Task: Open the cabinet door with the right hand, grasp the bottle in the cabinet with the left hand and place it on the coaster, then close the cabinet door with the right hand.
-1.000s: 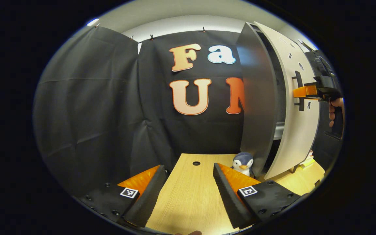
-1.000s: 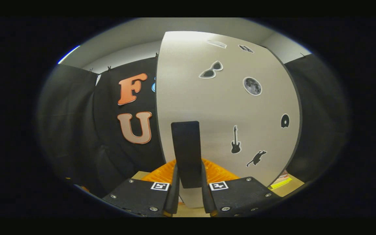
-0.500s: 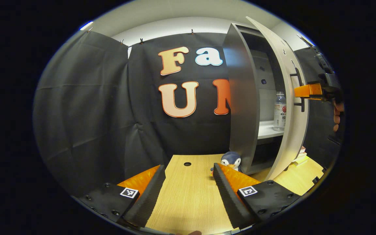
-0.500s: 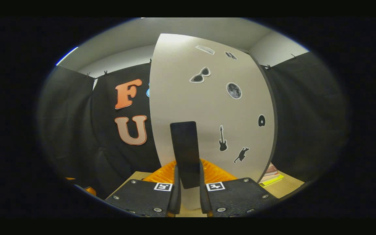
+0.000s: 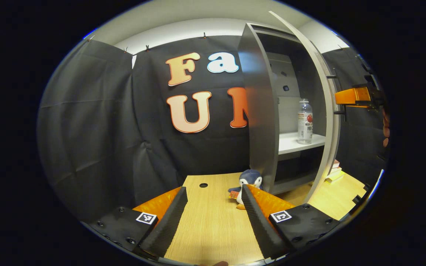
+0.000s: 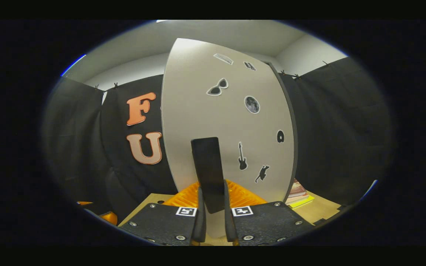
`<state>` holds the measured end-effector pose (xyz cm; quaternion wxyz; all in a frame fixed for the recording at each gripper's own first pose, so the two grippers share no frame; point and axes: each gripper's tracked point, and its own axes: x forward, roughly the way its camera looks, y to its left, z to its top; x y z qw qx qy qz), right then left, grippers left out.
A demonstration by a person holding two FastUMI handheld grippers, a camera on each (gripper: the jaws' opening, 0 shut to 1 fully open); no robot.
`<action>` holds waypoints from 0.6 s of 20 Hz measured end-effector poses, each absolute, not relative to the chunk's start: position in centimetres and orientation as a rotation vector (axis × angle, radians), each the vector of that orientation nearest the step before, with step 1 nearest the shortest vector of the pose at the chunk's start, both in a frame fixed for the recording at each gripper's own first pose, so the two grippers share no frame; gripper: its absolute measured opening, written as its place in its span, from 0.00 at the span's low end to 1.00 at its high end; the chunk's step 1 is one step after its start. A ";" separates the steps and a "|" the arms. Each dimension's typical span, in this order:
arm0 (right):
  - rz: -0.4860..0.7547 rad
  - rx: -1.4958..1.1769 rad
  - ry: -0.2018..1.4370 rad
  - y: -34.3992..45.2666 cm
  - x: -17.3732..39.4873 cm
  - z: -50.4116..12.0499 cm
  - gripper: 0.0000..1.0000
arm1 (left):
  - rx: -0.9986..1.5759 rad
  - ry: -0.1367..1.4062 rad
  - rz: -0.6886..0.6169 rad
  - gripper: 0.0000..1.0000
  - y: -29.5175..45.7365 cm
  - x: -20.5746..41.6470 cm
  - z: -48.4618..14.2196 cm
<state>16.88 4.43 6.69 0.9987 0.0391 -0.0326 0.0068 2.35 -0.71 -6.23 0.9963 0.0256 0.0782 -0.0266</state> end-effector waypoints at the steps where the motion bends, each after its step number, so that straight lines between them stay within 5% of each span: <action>1: 0.012 0.080 -0.068 4.4 16.8 6.7 0.23 | 0.058 0.151 -0.060 0.96 -1.0 2.4 -6.0; 12: 0.011 0.075 -0.079 3.9 16.7 6.6 0.18 | 0.089 0.118 -0.117 0.96 -3.9 2.3 -5.0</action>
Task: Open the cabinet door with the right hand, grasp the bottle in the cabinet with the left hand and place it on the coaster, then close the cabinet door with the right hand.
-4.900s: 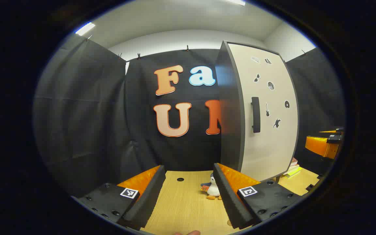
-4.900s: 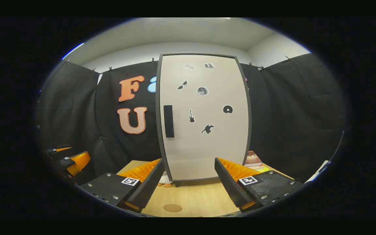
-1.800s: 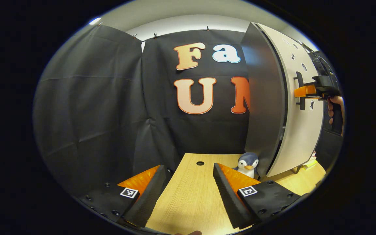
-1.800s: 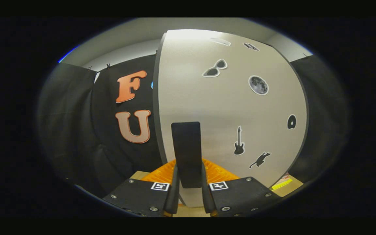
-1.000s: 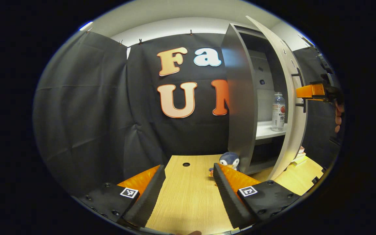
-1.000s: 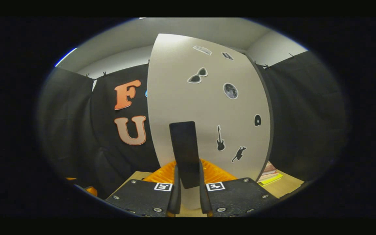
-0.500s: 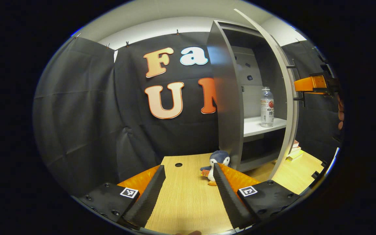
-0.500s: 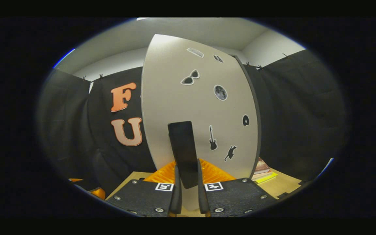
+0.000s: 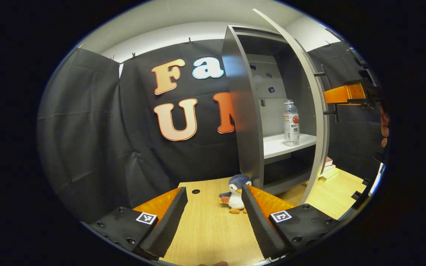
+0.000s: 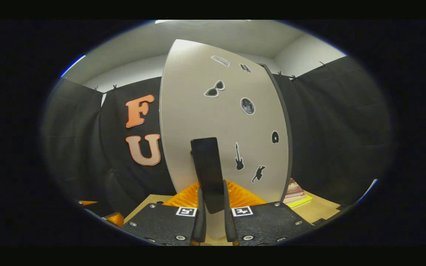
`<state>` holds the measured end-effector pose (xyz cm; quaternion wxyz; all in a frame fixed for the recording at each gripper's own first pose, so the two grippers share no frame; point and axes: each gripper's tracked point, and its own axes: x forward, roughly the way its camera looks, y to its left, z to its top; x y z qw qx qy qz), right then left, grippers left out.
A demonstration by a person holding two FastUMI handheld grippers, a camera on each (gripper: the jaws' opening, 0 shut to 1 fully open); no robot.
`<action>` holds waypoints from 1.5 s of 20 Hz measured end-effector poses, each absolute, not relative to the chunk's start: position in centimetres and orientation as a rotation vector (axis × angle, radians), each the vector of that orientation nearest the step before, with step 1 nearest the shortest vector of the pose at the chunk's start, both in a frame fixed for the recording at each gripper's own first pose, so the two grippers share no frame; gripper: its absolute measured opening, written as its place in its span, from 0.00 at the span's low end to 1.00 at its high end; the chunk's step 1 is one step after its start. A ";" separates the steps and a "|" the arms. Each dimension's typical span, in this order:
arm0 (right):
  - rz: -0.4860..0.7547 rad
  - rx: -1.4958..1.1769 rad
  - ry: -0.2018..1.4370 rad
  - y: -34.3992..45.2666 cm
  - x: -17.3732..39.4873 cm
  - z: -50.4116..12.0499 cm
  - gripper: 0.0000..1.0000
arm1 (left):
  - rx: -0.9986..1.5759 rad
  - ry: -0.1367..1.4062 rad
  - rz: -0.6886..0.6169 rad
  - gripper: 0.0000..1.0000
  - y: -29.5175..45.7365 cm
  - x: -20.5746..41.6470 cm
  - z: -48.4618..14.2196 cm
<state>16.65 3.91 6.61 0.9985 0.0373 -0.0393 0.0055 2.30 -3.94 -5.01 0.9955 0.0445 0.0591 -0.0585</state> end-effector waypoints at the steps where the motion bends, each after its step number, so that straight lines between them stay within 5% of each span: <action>1: 0.010 0.075 -0.077 3.9 16.7 6.5 0.22 | 0.088 0.120 -0.117 0.96 -3.9 2.2 -5.0; 30: -0.085 0.078 -0.087 -0.6 13.5 6.4 0.17 | 0.125 0.108 -0.280 0.95 -12.7 0.0 -5.1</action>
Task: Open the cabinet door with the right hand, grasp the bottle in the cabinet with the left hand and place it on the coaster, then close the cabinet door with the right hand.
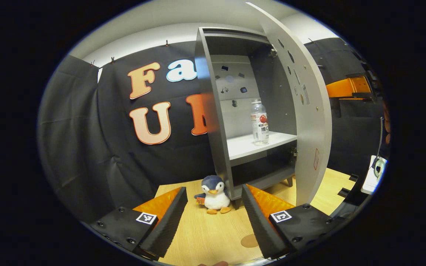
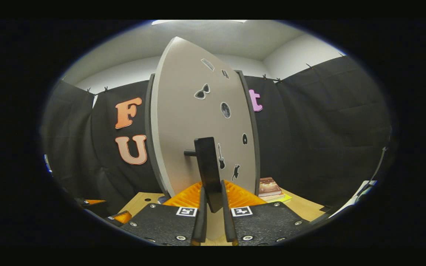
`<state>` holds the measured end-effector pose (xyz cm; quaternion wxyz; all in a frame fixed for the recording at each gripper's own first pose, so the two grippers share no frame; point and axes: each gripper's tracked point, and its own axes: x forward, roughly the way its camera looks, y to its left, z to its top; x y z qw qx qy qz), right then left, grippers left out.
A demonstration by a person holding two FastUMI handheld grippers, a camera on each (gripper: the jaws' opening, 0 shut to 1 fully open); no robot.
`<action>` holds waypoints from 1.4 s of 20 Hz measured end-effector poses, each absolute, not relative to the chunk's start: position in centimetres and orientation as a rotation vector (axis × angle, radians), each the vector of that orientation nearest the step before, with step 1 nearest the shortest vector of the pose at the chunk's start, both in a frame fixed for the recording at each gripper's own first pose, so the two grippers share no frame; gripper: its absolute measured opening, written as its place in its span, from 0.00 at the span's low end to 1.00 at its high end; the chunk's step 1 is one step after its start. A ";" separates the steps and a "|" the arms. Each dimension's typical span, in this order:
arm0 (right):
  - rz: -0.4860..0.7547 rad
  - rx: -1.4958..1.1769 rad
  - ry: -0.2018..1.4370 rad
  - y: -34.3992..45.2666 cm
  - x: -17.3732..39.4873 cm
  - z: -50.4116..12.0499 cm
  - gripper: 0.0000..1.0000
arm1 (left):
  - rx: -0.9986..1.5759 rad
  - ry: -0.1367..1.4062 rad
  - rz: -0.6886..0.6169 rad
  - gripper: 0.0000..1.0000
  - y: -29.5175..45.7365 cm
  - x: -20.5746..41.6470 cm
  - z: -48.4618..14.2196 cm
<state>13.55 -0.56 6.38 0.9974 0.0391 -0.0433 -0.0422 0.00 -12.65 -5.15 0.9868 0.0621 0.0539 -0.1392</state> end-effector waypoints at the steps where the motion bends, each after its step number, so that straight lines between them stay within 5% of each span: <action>1: -0.091 0.076 -0.087 -0.8 13.4 6.3 0.17 | 0.127 0.108 -0.288 0.95 -13.0 0.0 -5.3; 27: -0.135 0.153 -0.127 -14.9 10.2 5.6 0.22 | 0.161 0.133 -0.401 0.96 -25.7 -2.9 -6.4; 28: -0.132 0.156 -0.129 -16.0 10.2 5.5 0.14 | 0.163 0.132 -0.402 0.96 -26.2 -2.9 -6.4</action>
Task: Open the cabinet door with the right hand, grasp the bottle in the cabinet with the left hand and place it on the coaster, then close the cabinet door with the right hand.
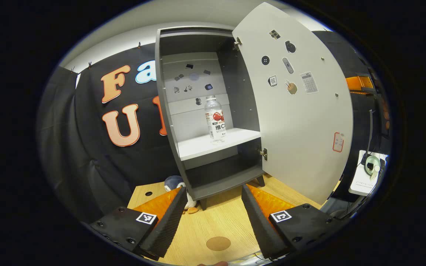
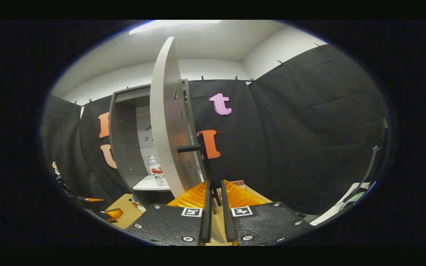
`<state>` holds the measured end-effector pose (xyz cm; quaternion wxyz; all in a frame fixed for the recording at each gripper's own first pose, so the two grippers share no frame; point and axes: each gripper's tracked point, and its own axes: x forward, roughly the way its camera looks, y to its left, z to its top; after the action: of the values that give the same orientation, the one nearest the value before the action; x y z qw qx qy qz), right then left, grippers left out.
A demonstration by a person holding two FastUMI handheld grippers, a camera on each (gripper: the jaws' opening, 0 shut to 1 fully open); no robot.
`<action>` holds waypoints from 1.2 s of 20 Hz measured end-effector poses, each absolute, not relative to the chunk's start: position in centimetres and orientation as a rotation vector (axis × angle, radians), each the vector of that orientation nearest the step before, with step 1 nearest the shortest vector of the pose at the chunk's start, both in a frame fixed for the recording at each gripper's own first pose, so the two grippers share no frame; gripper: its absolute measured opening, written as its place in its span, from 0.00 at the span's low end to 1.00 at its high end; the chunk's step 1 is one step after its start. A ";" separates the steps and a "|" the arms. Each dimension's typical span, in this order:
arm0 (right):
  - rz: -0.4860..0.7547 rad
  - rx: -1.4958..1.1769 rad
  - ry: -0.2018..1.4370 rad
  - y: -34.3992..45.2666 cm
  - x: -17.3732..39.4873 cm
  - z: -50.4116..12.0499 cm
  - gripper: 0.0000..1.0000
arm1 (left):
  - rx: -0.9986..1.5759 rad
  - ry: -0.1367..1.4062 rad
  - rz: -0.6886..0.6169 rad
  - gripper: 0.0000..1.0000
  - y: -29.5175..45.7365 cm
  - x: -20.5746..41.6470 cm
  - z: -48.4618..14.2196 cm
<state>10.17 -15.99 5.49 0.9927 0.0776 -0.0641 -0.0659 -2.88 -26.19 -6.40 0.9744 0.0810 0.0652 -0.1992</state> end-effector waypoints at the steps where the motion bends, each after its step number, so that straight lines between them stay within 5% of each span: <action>1: -0.132 0.157 -0.128 -17.0 10.4 5.5 0.12 | 0.160 0.133 -0.402 0.96 -26.5 -2.9 -6.5; 2: -0.120 0.164 -0.125 -17.8 10.4 5.5 0.12 | 0.149 0.132 -0.402 0.96 -26.9 -2.8 -6.4; 3: -0.096 0.173 -0.120 -18.0 10.4 5.4 0.02 | 0.136 0.133 -0.401 0.96 -27.2 -2.7 -6.3; 5: -0.044 0.187 -0.125 -17.4 10.5 5.4 0.02 | 0.116 0.121 -0.390 0.96 -27.5 -2.0 -5.5; 7: -0.028 0.202 -0.135 -17.8 10.7 5.4 0.22 | 0.107 0.105 -0.360 0.95 -27.6 -0.8 -4.6; 11: -0.008 0.230 -0.117 -17.7 10.1 4.8 0.17 | 0.082 0.079 -0.305 0.96 -28.0 2.5 -2.7; 17: -0.111 0.158 -0.119 -16.9 6.8 4.4 0.27 | 0.074 0.000 -0.323 0.95 -31.0 7.1 0.7; 19: -0.141 0.147 -0.131 -15.7 4.8 4.8 0.35 | 0.050 -0.012 -0.338 0.96 -31.9 8.9 1.3; 21: -0.146 0.135 -0.124 -13.2 3.3 4.7 0.53 | 0.024 0.003 -0.343 0.96 -32.6 11.0 1.3; 22: -0.145 0.120 -0.115 -11.9 2.7 4.5 0.53 | 0.008 0.008 -0.347 0.96 -33.0 12.1 1.4; 24: -0.155 0.071 -0.095 -9.3 2.5 3.7 0.71 | -0.011 0.014 -0.352 0.96 -33.7 14.6 1.5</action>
<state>2.46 -9.32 3.75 0.9952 0.0353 -0.0473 -0.0774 14.57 -33.73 1.48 0.9845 -0.0056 0.0069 -0.1752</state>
